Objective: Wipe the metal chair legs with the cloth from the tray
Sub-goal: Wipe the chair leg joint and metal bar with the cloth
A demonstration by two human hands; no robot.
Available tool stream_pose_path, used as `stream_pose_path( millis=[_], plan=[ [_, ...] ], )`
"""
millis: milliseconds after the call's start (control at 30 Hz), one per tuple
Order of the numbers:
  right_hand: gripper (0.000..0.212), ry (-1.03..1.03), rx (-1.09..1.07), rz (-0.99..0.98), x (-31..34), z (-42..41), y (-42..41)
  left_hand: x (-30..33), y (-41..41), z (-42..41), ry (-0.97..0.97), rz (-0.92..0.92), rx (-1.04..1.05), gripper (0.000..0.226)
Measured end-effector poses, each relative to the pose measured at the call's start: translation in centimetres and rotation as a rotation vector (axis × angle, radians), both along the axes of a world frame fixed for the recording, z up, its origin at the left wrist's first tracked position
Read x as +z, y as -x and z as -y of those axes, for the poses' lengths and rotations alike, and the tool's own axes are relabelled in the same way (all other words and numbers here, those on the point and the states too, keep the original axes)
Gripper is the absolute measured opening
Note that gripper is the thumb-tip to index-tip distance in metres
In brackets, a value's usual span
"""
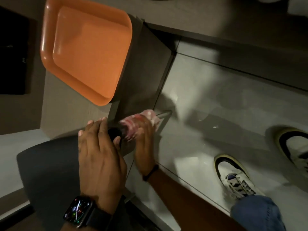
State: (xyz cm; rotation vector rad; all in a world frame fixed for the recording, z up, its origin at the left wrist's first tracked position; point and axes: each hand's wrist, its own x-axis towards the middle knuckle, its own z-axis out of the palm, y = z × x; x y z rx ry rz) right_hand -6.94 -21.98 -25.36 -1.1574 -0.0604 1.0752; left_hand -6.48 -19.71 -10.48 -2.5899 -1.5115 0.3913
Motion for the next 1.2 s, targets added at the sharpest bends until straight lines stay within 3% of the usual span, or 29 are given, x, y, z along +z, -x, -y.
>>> stream_pose_path(
  millis=[67, 167, 233, 333, 433, 533, 600, 633, 733, 833, 867, 933, 967, 1067, 1200],
  plan=[
    [0.044, -0.041, 0.026, 0.290, 1.3, 0.3, 1.9, 0.1, 0.1, -0.1, 0.009, -0.002, 0.012, 0.053],
    [0.041, 0.123, 0.241, 0.580, -3.8, -1.9, 0.5, 0.0, 0.2, -0.3, 0.014, 0.002, 0.007, 0.053],
    [0.043, 0.297, 0.469, 0.581, -8.3, -2.3, -2.0, 0.0, 0.2, -0.4, 0.005, 0.003, -0.002, 0.053],
    [0.043, 0.390, 0.508, 0.482, -12.3, -2.6, -6.8, -0.1, 0.0, -0.3, 0.004, -0.012, 0.011, 0.054],
    [0.041, 0.433, 0.682, 0.780, -9.5, -3.3, -7.5, 0.2, -0.4, 0.0, 0.005, -0.024, 0.029, 0.055],
    [0.036, 0.259, 0.303, 0.699, -4.7, -3.1, -4.3, 0.2, -0.7, 0.2, 0.016, -0.046, 0.032, 0.055],
    [0.050, 0.096, 0.020, 0.617, -2.1, -3.1, -1.9, 0.3, -0.6, 0.1, 0.018, -0.046, 0.030, 0.055],
    [0.054, 0.056, -0.017, 0.607, -1.4, -3.1, -1.5, 0.3, -0.5, 0.0, 0.021, -0.045, 0.029, 0.055],
    [0.059, 0.083, 0.036, 0.562, -3.9, -3.1, -0.9, 0.2, -0.3, -0.3, 0.025, -0.061, 0.034, 0.056],
    [0.049, 0.335, 0.496, 0.767, -11.5, -3.1, -4.2, -0.1, -0.1, -0.4, 0.007, -0.049, 0.021, 0.056],
    [0.052, 0.372, 0.623, 0.792, -13.6, -3.1, -6.0, -0.3, -0.1, -0.4, 0.004, -0.036, 0.018, 0.056],
    [0.075, 0.319, 0.674, 0.674, -14.6, -3.4, -9.0, -0.2, 0.0, -0.4, -0.005, -0.025, 0.016, 0.056],
    [0.079, 0.296, 0.676, 0.682, -14.0, -3.5, -9.7, -0.2, -0.1, -0.4, -0.008, -0.022, 0.014, 0.056],
    [0.050, 0.188, 0.473, 0.904, -9.2, -2.6, -7.4, -0.1, -0.4, -0.2, 0.000, -0.008, 0.026, 0.054],
    [0.071, 0.057, 0.091, 0.708, -1.0, -2.5, -1.8, 0.0, -0.4, -0.2, 0.026, -0.027, 0.051, 0.054]
  ],
)
